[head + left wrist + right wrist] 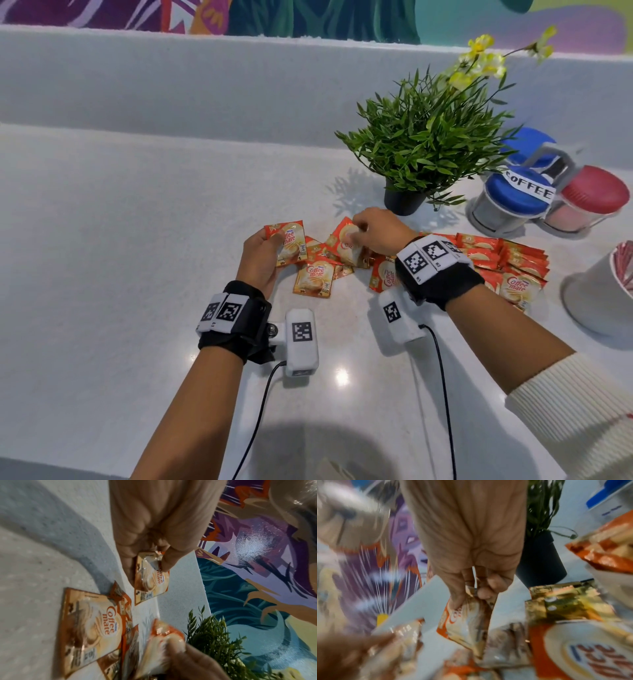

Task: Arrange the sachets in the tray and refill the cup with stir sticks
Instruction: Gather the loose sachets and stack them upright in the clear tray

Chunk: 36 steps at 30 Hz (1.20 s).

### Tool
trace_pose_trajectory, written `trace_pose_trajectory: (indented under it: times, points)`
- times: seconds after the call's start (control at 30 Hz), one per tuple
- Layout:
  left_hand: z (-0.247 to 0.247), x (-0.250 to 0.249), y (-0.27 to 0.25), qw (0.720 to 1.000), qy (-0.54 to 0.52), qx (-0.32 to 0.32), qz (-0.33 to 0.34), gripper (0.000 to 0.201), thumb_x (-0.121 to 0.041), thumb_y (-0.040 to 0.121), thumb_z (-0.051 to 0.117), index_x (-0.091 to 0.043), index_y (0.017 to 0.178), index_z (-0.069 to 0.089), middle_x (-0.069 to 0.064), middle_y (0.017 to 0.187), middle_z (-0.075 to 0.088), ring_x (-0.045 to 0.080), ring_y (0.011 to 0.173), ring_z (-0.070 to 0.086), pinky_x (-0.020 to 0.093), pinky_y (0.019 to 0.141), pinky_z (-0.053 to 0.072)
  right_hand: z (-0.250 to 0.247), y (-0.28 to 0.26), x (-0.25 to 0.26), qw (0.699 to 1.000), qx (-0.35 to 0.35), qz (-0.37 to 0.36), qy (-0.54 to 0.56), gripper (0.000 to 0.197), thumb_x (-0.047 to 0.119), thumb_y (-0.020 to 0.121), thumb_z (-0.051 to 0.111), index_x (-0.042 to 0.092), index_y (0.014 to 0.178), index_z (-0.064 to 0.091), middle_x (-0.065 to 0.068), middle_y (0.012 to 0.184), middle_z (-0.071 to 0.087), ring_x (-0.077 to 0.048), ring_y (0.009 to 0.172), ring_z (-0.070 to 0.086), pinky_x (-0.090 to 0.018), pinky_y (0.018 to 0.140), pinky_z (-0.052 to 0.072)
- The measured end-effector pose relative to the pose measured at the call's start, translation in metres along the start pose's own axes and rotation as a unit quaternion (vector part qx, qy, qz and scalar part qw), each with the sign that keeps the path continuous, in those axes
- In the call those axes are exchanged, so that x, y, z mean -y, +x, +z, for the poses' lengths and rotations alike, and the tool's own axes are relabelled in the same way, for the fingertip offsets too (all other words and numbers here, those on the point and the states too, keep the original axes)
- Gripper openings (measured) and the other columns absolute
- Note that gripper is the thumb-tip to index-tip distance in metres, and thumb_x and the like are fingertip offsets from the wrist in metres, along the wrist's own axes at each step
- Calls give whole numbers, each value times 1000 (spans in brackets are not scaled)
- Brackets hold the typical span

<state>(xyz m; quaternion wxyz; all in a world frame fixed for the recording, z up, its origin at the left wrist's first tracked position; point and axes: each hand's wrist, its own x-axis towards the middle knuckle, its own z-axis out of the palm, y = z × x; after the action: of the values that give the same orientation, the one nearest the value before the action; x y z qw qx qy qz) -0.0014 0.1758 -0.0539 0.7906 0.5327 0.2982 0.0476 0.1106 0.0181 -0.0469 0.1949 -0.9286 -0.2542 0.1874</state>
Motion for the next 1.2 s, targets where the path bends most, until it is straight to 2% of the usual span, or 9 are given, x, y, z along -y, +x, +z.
trace_pose_trajectory:
  times: [0.07,0.2,0.4,0.57,0.67,0.73,0.8,0.9,1.2]
  points:
    - [2,1,-1,1000,-3,0,4,20,-3,94,44,-10,86,61,9,73,70,20,65,69,30,55,59,-6,-5,0,992,-29,-6,122,30,21,87,61,0,67,52,-10,64,47,-17,58,45,-27,52,32]
    - [13,3,-6,1000,22,16,14,23,-1,95,39,-9,89,60,11,87,67,21,75,66,29,62,58,-1,-15,12,942,-36,16,334,17,14,89,60,5,77,53,-5,55,47,-2,30,40,-16,34,31]
    - [22,5,-16,997,55,55,20,21,-18,97,44,-5,101,62,15,95,67,26,82,65,36,76,55,28,-21,24,928,-28,77,363,25,13,88,61,12,69,44,-5,46,52,-12,36,47,-23,41,37]
    - [15,12,-21,995,94,25,29,19,3,92,45,-9,96,59,20,102,64,31,86,63,42,84,52,36,-27,36,893,15,71,444,12,-4,91,49,6,94,45,-8,55,55,-8,34,55,-18,37,45]
    - [5,11,-22,999,48,-6,24,26,9,91,39,-8,95,58,14,91,66,21,72,67,32,63,59,41,-24,35,929,-4,75,362,15,0,89,53,8,100,47,-8,73,59,-12,47,61,-25,48,52]
    - [-2,9,-24,999,36,-18,26,28,9,92,38,-11,89,58,8,85,66,15,67,67,24,52,56,45,-22,34,982,-7,52,182,23,14,84,64,10,103,50,-11,99,60,-23,80,62,-37,74,54]
    - [-8,8,-25,998,38,-30,34,29,7,92,38,-14,88,58,6,86,65,16,73,66,23,53,56,52,-22,37,999,17,30,11,47,30,79,70,9,115,48,-11,121,48,-29,104,53,-44,90,47]
    - [-15,6,-26,998,31,-48,40,27,7,91,39,-14,90,56,7,87,65,18,77,65,25,56,56,61,-25,45,997,12,21,-69,64,35,74,74,4,121,44,-10,127,36,-31,110,50,-43,90,46]
    - [-20,9,-24,997,42,-57,44,28,6,91,40,-16,87,57,8,88,65,24,81,64,36,72,55,55,-31,45,999,30,-6,-14,30,15,88,55,4,115,50,-17,121,56,-33,111,53,-37,85,43]
